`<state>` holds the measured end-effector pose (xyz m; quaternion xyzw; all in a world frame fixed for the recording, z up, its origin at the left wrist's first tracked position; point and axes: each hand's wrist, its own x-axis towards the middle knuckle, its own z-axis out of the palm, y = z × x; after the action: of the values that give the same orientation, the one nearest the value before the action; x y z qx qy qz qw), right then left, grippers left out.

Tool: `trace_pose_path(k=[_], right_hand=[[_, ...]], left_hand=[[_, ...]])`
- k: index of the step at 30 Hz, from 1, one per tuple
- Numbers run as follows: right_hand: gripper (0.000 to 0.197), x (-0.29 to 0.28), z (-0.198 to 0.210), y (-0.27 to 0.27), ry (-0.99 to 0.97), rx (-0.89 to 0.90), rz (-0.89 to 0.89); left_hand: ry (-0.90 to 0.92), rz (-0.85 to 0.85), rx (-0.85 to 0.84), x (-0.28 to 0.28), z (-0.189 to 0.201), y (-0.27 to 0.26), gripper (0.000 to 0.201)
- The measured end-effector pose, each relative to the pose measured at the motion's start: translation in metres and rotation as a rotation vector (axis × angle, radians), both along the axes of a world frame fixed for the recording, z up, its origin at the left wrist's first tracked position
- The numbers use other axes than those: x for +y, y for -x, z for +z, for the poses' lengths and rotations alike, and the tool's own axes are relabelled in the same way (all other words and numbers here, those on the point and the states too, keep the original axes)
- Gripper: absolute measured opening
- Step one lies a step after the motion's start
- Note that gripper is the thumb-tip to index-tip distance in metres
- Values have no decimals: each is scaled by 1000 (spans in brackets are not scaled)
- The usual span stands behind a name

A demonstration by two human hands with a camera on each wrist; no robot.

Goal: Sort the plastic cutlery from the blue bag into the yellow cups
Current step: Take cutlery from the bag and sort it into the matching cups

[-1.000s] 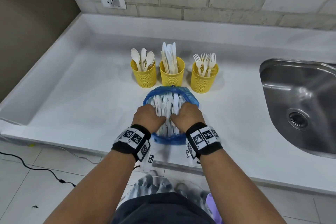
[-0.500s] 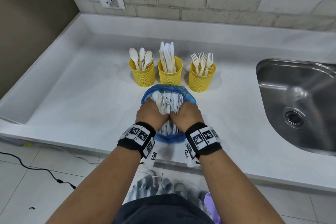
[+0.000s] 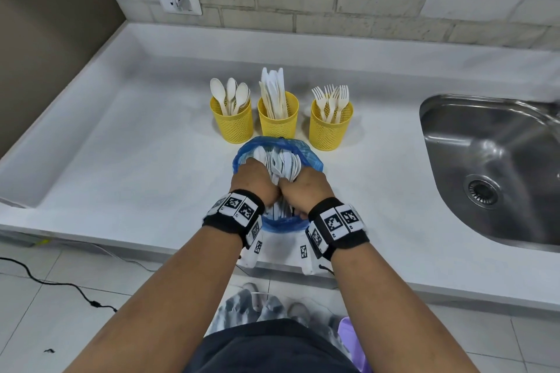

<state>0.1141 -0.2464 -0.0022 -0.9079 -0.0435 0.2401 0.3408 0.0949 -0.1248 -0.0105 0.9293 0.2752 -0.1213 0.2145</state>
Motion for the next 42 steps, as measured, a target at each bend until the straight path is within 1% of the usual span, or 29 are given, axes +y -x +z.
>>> trace_pose_path(k=[3, 7, 10, 12, 14, 17, 19, 22, 25, 26, 29, 31, 36, 37, 39, 42], right_hand=[[38, 0, -3, -2, 1, -9, -11], [29, -3, -9, -4, -15, -5, -29], [28, -4, -10, -4, -62, -9, -77], [30, -6, -11, -5, -89, -8, -104], [37, -7, -9, -6, -104, 10, -127], [36, -6, -9, -9, -108, 8, -125], [30, -5, -10, -11, -106, 11, -115], [22, -4, -10, -13, -103, 5, -110], [24, -5, -11, -13, -107, 7, -57], [25, -6, -12, -14, -104, 0, -36], [23, -10, -14, -14, -81, -48, 33], [21, -12, -15, -14, -94, -46, 48], [30, -9, -18, -10, -137, -73, -32], [33, -8, -18, -8, -137, -71, -42], [39, -3, -15, -5, -128, -41, -54], [40, 1, -10, -5, -121, 23, -44]], left_hand=[[-15, -13, -16, -2, -1, 0, 61], [-15, -59, -15, -3, 4, -3, 42], [19, -46, -20, -1, 6, -4, 41], [52, -31, -15, 0, 5, -3, 43], [102, -11, -17, 1, 4, 0, 41], [257, 26, -57, 5, -2, 2, 37], [346, 11, -58, 6, -3, 4, 42], [416, -10, -41, 9, -2, 5, 56], [434, -31, -36, 10, 0, 6, 78], [435, -35, -43, 11, -1, 6, 81], [421, -55, -54, 12, -2, 5, 81], [429, -62, -60, 13, -2, 3, 81], [429, -36, -76, 17, -13, 2, 85], [438, -22, -81, 17, -20, 1, 84], [447, -5, -93, 13, -13, 6, 80], [454, -1, -100, 7, -4, 10, 78]])
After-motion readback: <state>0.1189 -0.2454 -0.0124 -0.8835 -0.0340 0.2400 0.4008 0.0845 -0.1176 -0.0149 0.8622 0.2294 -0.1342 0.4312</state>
